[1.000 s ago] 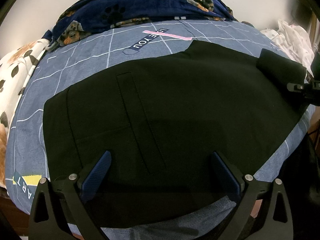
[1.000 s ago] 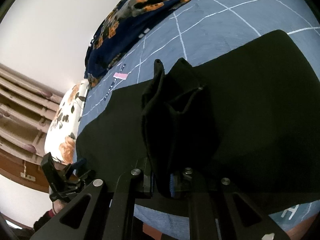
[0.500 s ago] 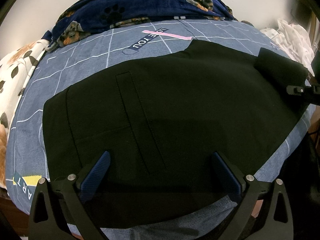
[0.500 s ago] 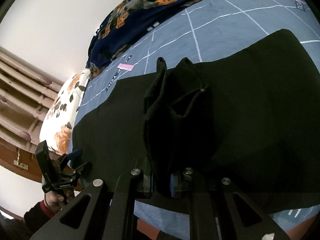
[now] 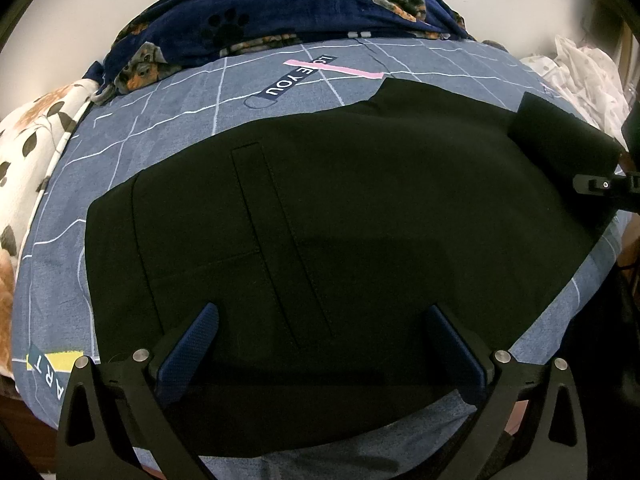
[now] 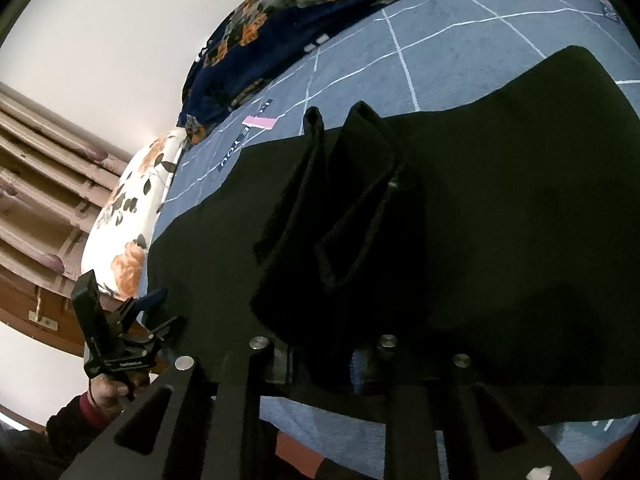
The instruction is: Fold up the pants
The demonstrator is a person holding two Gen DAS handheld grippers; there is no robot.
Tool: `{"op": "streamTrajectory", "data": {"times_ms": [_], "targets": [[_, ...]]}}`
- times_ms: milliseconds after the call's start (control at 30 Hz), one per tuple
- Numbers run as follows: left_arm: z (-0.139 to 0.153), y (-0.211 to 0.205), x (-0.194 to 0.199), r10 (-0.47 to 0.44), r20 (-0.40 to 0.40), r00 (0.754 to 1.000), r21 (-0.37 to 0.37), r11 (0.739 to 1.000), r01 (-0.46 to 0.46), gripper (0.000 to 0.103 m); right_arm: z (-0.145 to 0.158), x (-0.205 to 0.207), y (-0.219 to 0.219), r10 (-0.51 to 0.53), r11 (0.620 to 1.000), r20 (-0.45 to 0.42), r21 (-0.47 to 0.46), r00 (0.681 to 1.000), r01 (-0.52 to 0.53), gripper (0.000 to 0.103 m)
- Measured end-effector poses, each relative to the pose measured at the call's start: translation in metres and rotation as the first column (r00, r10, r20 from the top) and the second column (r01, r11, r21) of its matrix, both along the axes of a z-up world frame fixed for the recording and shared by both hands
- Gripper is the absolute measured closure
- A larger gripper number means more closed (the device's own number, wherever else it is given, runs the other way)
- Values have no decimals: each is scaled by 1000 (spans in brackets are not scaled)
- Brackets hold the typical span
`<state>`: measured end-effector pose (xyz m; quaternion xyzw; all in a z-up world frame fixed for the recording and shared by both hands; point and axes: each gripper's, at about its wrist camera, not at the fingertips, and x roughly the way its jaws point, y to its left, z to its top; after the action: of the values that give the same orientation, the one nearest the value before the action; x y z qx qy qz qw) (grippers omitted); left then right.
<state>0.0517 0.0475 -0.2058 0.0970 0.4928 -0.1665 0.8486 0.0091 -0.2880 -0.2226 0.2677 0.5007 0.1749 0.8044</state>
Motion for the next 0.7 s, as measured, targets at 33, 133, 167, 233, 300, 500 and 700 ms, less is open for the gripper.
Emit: {"op": "streamTrajectory", "data": {"times_ms": [33,133,167,233,300,500,700], "targets": [[0,0,0,0,0,1000,0,1000,0,1,0,0,0,2,1000,0,3,1000,-2,78],[0,0,0,0,0,1000,0,1000,0,0,1,-1,2,12,1000,3,5,1000,-12,74],[0,0,0,0,0,1000,0,1000,0,0,2,-1,2,14,1000,5,3,1000,-14,73],[0,0,0,0,0,1000,1,1000,0,0,2,-1,4,24,1000,8,0,1000,-24,70],[0,0,0,0,0,1000,1,1000,0,0,3,-1,6,33,999,9,-1,999,-33,66],[0,-1,0,-1,0,1000,1,1000,1,0,4,-2,11,56,998,11,1,998,-56,56],[0,-1,0,-1,0,1000,2,1000,1,0,3,-2,13,61,998,7,9,998,-61,51]]}}
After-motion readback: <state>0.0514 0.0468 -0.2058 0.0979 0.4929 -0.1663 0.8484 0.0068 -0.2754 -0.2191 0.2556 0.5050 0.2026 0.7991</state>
